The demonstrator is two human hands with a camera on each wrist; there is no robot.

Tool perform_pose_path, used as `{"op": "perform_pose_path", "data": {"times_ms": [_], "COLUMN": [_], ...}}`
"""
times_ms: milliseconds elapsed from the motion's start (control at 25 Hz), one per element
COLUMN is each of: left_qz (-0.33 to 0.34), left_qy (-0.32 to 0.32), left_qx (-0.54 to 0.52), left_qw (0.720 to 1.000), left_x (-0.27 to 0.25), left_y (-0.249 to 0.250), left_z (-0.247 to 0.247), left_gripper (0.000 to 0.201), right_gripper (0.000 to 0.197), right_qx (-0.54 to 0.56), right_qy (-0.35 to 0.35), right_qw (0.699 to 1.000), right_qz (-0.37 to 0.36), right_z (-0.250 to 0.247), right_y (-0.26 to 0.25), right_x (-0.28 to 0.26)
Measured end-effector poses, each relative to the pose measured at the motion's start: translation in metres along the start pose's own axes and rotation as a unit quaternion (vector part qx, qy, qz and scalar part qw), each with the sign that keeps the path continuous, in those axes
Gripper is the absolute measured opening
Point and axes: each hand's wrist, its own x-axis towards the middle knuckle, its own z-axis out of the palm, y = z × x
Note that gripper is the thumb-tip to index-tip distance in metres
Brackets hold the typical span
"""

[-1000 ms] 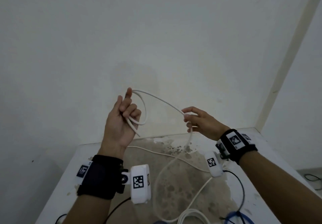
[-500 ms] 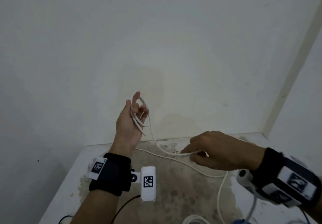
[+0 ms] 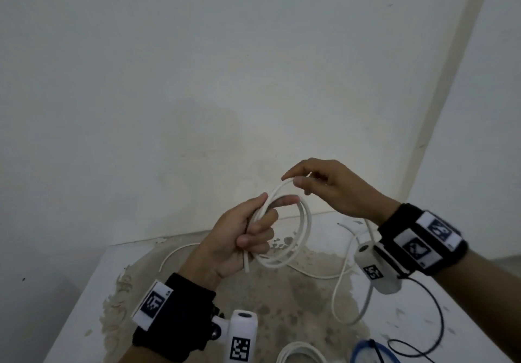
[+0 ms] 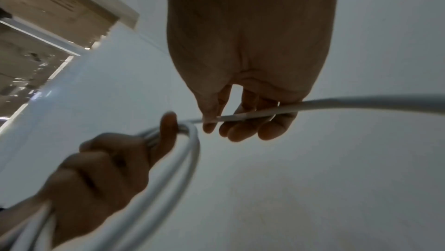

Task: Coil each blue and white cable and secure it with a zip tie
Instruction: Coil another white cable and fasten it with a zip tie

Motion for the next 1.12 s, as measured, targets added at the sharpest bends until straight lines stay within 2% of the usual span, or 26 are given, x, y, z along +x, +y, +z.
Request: {"op": "perform_pose_path", "data": {"times_ms": [80,160,280,320,400,440,520,600,680,760,840,920,1000,1040,1120], "left_qz": [0.035,0.103,0.166,0.178,0.200,0.207,0.213,0.205,0.194,0.172,0.137,0.091,0.044,0.027,-0.022], "left_qy": [-0.026,-0.015,0.056,0.088,0.152,0.177,0.216,0.239,0.252,0.257,0.234,0.190,0.148,0.123,0.081], "left_qx": [-0.088,-0.151,-0.174,-0.170,-0.159,-0.155,-0.129,-0.080,-0.008,0.095,0.160,0.210,0.275,0.278,0.184], "left_qw": [0.995,0.983,0.969,0.965,0.955,0.950,0.944,0.946,0.948,0.946,0.949,0.955,0.949,0.952,0.979], "left_x": [0.001,0.002,0.002,0.000,-0.004,-0.004,-0.002,0.005,0.014,0.018,0.016,0.010,0.005,0.004,0.004], "left_y": [-0.001,0.001,0.015,0.022,0.032,0.034,0.032,0.025,0.014,0.001,-0.011,-0.021,-0.030,-0.032,-0.033], "left_z": [-0.001,-0.004,-0.021,-0.030,-0.048,-0.054,-0.059,-0.054,-0.043,-0.029,-0.013,-0.001,0.007,0.009,0.011], "left_gripper": [0.042,0.036,0.029,0.029,0.033,0.035,0.036,0.036,0.037,0.043,0.045,0.042,0.047,0.048,0.040], "right_gripper": [0.024,0.028,0.029,0.029,0.030,0.032,0.042,0.050,0.047,0.042,0.030,0.019,0.017,0.017,0.015], "right_qx": [0.037,0.070,0.145,0.131,0.002,-0.083,-0.231,-0.278,-0.250,-0.216,-0.188,-0.150,-0.117,-0.100,-0.078], "right_qy": [0.024,0.028,-0.059,-0.071,-0.078,-0.103,-0.203,-0.303,-0.336,-0.304,-0.246,-0.170,-0.090,-0.058,-0.009], "right_qw": [0.999,0.995,0.970,0.967,0.979,0.976,0.940,0.901,0.904,0.928,0.950,0.970,0.984,0.989,0.994], "right_qz": [0.013,0.060,0.187,0.206,0.189,0.174,0.150,0.139,0.088,0.018,-0.045,-0.085,-0.099,-0.095,-0.074], "right_z": [0.018,0.041,0.070,0.075,0.078,0.077,0.077,0.076,0.071,0.059,0.045,0.032,0.020,0.016,0.012], "right_y": [0.021,0.042,0.068,0.077,0.086,0.084,0.065,0.033,-0.007,-0.039,-0.059,-0.060,-0.049,-0.041,-0.021], "right_x": [-0.009,-0.028,-0.067,-0.080,-0.100,-0.107,-0.112,-0.110,-0.103,-0.093,-0.082,-0.071,-0.060,-0.055,-0.045]}}
